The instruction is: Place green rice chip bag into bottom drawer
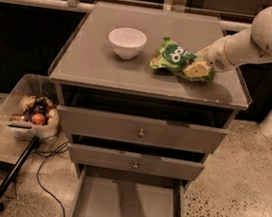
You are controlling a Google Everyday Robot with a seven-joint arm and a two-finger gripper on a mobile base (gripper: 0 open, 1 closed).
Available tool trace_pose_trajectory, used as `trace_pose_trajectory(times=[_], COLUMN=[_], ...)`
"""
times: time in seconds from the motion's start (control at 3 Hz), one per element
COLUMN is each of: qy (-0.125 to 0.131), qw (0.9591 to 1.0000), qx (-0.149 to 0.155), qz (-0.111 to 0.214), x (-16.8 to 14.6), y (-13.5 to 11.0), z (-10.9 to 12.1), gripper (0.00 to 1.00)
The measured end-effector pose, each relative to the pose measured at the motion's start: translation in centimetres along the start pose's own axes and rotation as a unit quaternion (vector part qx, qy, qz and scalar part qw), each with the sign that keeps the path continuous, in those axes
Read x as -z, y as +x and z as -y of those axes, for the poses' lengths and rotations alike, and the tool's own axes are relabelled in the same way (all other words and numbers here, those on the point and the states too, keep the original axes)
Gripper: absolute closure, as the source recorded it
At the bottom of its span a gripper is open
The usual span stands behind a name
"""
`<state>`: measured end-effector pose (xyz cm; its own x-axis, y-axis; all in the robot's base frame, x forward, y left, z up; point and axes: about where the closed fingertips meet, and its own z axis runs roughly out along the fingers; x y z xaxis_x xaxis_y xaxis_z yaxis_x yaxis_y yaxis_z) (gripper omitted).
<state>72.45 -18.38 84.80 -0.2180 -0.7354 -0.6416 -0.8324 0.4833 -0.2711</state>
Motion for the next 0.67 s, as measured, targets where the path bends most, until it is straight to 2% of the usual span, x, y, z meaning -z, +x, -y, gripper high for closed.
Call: trace_pose_trajectory(times=[0.33, 0.67], qy=[0.005, 0.016], qw=[0.9999, 0.9992], qx=[-0.005, -0.010], qz=[0.010, 0.036], x=[1.2, 3.9], y=[0.2, 0.8], z=[0.3, -0.5], gripper=[1.00, 1.00])
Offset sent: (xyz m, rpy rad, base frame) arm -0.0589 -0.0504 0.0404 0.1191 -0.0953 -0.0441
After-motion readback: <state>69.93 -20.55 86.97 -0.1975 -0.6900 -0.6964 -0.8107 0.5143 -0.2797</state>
